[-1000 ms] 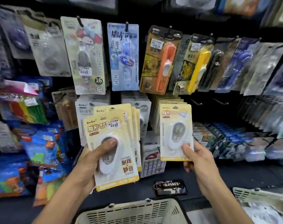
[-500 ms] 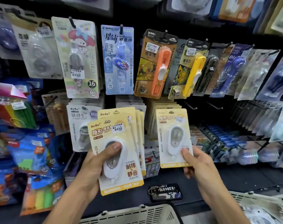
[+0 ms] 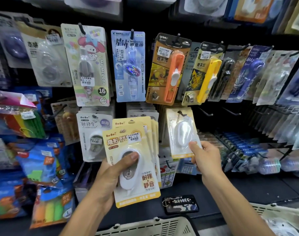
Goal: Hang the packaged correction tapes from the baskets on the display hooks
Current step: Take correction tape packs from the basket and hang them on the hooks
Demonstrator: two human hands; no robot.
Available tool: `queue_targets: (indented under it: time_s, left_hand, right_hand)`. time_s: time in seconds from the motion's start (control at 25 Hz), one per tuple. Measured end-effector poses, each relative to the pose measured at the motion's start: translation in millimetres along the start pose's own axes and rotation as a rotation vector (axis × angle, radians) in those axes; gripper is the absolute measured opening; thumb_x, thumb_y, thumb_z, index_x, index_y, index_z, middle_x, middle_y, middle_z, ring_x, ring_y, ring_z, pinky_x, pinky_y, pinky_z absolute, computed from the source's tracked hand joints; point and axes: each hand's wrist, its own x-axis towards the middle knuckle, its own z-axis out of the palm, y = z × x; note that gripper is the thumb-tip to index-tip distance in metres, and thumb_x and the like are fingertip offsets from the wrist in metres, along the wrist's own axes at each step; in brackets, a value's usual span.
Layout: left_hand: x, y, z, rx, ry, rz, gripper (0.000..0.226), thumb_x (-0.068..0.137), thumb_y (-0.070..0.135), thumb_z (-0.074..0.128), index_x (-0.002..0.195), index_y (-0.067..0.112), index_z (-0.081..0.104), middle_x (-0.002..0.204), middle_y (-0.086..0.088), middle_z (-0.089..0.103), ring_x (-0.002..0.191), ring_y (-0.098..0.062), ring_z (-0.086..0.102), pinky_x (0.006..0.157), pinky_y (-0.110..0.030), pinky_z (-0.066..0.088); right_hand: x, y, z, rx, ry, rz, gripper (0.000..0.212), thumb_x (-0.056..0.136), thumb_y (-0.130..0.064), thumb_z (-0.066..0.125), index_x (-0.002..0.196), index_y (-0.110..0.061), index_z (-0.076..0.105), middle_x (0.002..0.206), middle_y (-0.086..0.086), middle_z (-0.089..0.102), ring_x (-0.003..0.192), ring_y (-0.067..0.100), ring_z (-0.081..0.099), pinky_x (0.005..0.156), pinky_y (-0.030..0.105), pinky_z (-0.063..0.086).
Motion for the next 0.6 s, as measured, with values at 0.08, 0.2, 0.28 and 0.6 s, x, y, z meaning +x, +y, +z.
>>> queue_targets:
  time_s: [0.08, 0.2, 0.28, 0.6]
  left_hand:
    - [0, 1, 2, 0.006, -0.012, -0.005, 0.072, 0.033, 0.045, 0.103, 0.099, 0.028, 0.08, 0.111, -0.013, 0.078, 0.094, -0.035, 0.077, 0.068, -0.045, 0.063]
    - [2, -1, 2, 0.015, -0.012, -0.02, 0.069, 0.035, 0.044, 0.103, 0.099, 0.028, 0.08, 0.111, -0.013, 0.078, 0.095, -0.034, 0.077, 0.07, -0.047, 0.063]
    - [5, -4, 3, 0.012, 0.002, -0.028, 0.057, 0.045, 0.036, 0.098, 0.098, 0.027, 0.08, 0.111, -0.013, 0.078, 0.095, -0.034, 0.077, 0.07, -0.047, 0.063]
    - [11, -7, 10, 0.093, 0.075, -0.027, 0.07, 0.048, 0.044, 0.094, 0.111, 0.023, 0.074, 0.109, -0.005, 0.08, 0.094, -0.024, 0.078, 0.067, -0.032, 0.064]
  right_hand:
    - [6, -3, 11, 0.075, -0.02, 0.107, 0.023, 0.099, -0.023, 0.063, 0.109, -0.003, 0.063, 0.062, 0.005, 0.06, 0.042, 0.008, 0.048, 0.038, 0.023, 0.039]
    - [-3, -2, 20, 0.324, -0.139, 0.331, 0.044, 0.098, -0.013, 0.065, 0.136, -0.01, 0.043, 0.099, 0.016, 0.069, 0.07, 0.023, 0.065, 0.06, 0.036, 0.059]
    - [-26, 0, 23, 0.25, -0.193, 0.252, 0.045, 0.095, -0.023, 0.069, 0.133, -0.02, 0.046, 0.114, 0.011, 0.069, 0.086, 0.024, 0.069, 0.069, 0.037, 0.06]
    - [-88, -2, 34, -0.095, -0.317, -0.381, 0.016, 0.09, -0.032, 0.074, 0.079, -0.02, 0.07, 0.085, -0.003, 0.069, 0.074, 0.015, 0.066, 0.07, 0.036, 0.053]
